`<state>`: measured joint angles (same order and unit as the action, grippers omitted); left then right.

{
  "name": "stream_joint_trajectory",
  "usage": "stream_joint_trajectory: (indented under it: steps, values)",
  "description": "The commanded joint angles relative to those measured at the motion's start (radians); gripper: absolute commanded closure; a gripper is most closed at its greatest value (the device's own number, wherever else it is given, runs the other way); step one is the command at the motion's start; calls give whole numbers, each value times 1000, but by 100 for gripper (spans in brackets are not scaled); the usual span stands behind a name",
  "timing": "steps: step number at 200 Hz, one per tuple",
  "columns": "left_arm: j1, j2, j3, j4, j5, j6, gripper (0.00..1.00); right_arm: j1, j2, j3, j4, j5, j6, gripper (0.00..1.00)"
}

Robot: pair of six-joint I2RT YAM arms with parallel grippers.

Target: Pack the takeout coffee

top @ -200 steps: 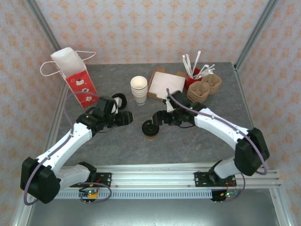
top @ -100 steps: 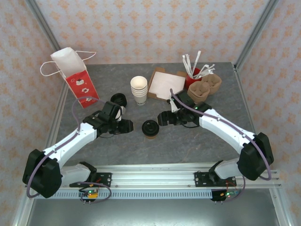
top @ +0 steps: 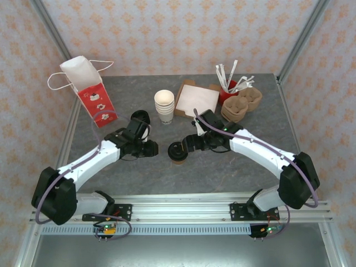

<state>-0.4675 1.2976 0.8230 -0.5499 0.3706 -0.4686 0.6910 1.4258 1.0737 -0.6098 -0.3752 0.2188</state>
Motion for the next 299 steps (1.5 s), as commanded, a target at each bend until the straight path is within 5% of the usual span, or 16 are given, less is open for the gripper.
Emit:
stream_joint_trajectory:
  steps: [1,48,107,150,187,242,299]
  values:
    - [-7,21,30,-8,20,43,65,-14,-26,31,-31,43,-18,18]
    - [-8,-8,53,-36,-111,28,65,-16,-30,47,-40,79,-19,18]
    - [-8,-136,141,-52,-295,-7,59,-47,-136,114,-69,476,-38,16]
    - [24,-170,347,-177,-502,101,56,-83,-173,123,3,472,-48,16]
    - [198,-136,552,-254,-514,136,54,-82,-179,94,108,424,-57,16]
    - [457,143,920,-352,-477,173,49,-81,-153,79,134,383,-80,16]
    - [530,458,1218,-473,-484,228,45,-81,-136,74,146,347,-95,15]
